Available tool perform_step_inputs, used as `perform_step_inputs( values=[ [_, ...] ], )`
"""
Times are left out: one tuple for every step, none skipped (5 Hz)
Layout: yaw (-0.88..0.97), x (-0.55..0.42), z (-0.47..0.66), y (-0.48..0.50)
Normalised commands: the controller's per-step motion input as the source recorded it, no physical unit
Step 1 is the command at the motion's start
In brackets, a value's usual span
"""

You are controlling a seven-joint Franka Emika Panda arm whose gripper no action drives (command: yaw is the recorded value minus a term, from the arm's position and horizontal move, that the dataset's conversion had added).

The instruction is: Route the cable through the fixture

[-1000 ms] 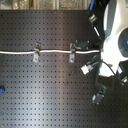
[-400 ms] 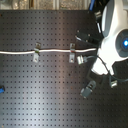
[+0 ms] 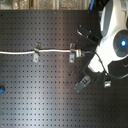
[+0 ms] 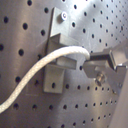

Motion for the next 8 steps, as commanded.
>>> perform_step_inputs(
  values=[
    [0.21,-0.005,0.39,-0.009],
    [0.15,-0.049,0.33,-0.057],
    [0.19,-0.031,0.27,-0.034],
    [0.17,-0.039,0.24,-0.039],
    [0.51,0.144,0.25,0.084],
    [0.55,0.173,0.21,0.002],
    [0.59,0.152,0.19,-0.048],
    [0.16,0.073,0.02,-0.117]
  ],
)
